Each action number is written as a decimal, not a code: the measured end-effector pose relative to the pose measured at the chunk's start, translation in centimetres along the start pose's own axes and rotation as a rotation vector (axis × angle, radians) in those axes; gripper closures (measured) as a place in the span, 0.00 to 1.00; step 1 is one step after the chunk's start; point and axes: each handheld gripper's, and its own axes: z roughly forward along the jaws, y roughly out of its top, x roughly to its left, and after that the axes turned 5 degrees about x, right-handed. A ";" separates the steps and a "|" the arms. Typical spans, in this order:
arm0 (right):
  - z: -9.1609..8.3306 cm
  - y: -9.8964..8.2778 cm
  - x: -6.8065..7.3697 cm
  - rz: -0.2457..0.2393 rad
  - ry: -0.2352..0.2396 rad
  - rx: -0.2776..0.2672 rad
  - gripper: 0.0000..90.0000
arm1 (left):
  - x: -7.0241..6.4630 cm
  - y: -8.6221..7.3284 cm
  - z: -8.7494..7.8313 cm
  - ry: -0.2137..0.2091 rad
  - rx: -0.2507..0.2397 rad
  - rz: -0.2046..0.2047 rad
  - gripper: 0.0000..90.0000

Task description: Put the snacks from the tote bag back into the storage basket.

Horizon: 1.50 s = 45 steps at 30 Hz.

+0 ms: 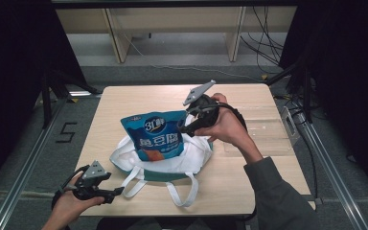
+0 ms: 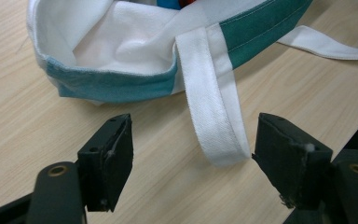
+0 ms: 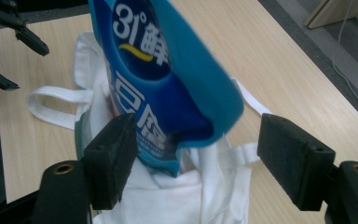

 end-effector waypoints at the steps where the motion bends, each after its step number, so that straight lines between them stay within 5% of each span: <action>1: 0.0 0.0 0.0 0.000 0.000 0.000 0.33 | 0.0 0.0 0.0 0.000 0.000 0.000 0.30; 5: -0.1 1.6 -0.1 0.004 0.024 0.014 0.36 | -0.3 0.1 0.0 -0.001 -0.018 -0.014 0.29; 10: 0.2 3.4 -0.3 -0.048 0.031 0.033 0.38 | 0.0 0.1 -0.1 -0.001 0.000 0.006 0.28; 12: 0.6 4.6 -0.1 -0.081 0.044 0.055 0.39 | -0.1 0.1 0.0 -0.003 -0.016 -0.035 0.26; 15: 1.0 5.6 0.3 -0.104 0.053 0.067 0.40 | 0.1 0.1 -0.1 -0.004 -0.001 -0.009 0.26; 25: 2.9 7.3 1.1 -0.171 0.080 0.107 0.50 | 0.0 0.1 0.0 0.000 0.001 -0.012 0.24; 33: 4.3 8.2 1.3 -0.220 0.115 0.200 0.67 | 0.0 0.1 0.2 -0.008 0.007 -0.026 0.24; 36: 4.8 8.3 1.2 -0.272 0.101 0.204 0.74 | 0.0 0.1 0.2 0.004 -0.003 -0.021 0.24; 42: 5.1 8.7 1.2 -0.278 0.127 0.233 0.86 | 0.0 0.1 0.2 0.003 0.001 -0.017 0.24; 45: 5.3 8.8 1.2 -0.323 0.142 0.224 0.93 | 0.0 0.1 0.2 0.001 0.004 -0.017 0.24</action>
